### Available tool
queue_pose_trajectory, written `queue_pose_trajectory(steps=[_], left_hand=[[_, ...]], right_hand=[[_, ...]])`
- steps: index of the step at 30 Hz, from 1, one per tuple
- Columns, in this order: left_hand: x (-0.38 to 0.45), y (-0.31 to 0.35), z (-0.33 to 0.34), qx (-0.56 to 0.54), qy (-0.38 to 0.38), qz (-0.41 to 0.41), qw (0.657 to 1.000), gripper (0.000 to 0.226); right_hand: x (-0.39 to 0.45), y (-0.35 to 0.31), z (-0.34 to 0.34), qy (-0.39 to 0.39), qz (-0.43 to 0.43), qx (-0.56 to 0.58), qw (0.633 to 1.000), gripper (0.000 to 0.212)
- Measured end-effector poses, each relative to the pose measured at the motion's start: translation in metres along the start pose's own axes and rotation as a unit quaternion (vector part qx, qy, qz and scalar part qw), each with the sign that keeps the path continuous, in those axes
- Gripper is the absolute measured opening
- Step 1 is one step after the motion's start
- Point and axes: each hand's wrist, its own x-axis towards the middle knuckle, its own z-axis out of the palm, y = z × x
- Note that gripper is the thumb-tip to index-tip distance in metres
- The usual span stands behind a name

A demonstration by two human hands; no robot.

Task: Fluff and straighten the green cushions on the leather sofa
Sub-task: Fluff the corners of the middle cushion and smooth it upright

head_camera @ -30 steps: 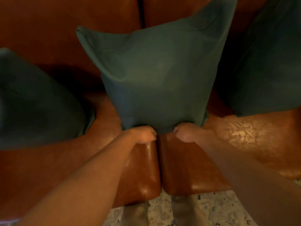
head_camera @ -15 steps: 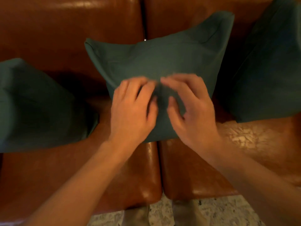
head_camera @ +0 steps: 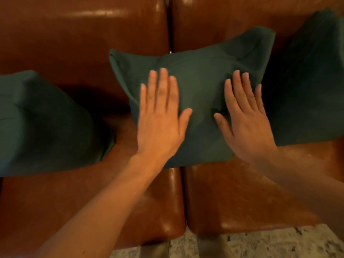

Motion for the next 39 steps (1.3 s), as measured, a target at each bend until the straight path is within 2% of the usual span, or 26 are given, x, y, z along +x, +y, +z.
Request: queue_pose_trajectory(steps=[2,4,7,11,13,15,17,22,25,26,28,31,35,37,39], left_hand=[[-0.007,0.02,0.01,-0.022,0.027,0.071,0.997,0.062],[-0.012,0.024,0.02,-0.013,0.007,0.088,0.996,0.061],[-0.016,-0.007,0.029,0.032,-0.006,0.059,0.998,0.065],[-0.024,-0.046,0.024,0.053,0.035,-0.027,0.998,0.071],[-0.031,-0.025,0.024,0.024,0.059,0.011,0.998,0.073],[-0.038,0.009,0.031,-0.001,0.041,0.081,0.996,0.074],[-0.045,0.026,0.041,0.002,0.011,0.095,0.995,0.073],[-0.051,-0.02,0.048,0.08,-0.004,0.05,0.996,0.069],[-0.066,-0.037,0.043,0.087,0.018,-0.035,0.995,0.07],[-0.071,-0.031,0.043,0.072,0.027,-0.036,0.996,0.07],[-0.08,-0.003,0.048,0.028,0.02,0.028,0.999,0.069],[-0.099,0.028,0.064,0.017,-0.034,0.087,0.995,0.07],[-0.11,-0.009,0.072,0.066,-0.08,0.025,0.994,0.07],[-0.123,-0.025,0.064,0.071,-0.103,-0.07,0.99,0.067],[-0.134,-0.032,0.052,0.047,-0.137,-0.152,0.978,0.059]], right_hand=[[-0.001,-0.015,0.011,0.052,-0.046,0.076,0.995,0.059],[-0.006,-0.022,0.023,0.056,-0.068,0.097,0.991,0.058],[-0.018,0.002,0.035,0.061,-0.04,0.078,0.994,0.06],[-0.049,0.039,0.036,0.065,0.046,0.094,0.992,0.064],[-0.056,0.021,0.041,0.094,0.008,0.143,0.985,0.061],[-0.055,-0.01,0.052,0.096,-0.058,0.173,0.979,0.057],[-0.051,-0.029,0.062,0.072,-0.083,0.167,0.98,0.058],[-0.063,0.011,0.071,0.012,-0.061,0.078,0.995,0.075],[-0.076,0.021,0.069,0.008,-0.027,0.085,0.996,0.075],[-0.078,0.017,0.069,0.019,-0.024,0.105,0.994,0.072],[-0.081,0.001,0.074,0.041,-0.041,0.157,0.986,0.067],[-0.087,-0.026,0.085,0.007,-0.056,0.172,0.984,0.066],[-0.102,-0.002,0.093,-0.067,0.022,0.108,0.992,0.075],[-0.116,0.014,0.089,-0.106,0.089,0.109,0.984,0.083],[-0.13,0.02,0.082,-0.125,0.168,0.129,0.969,0.077]])
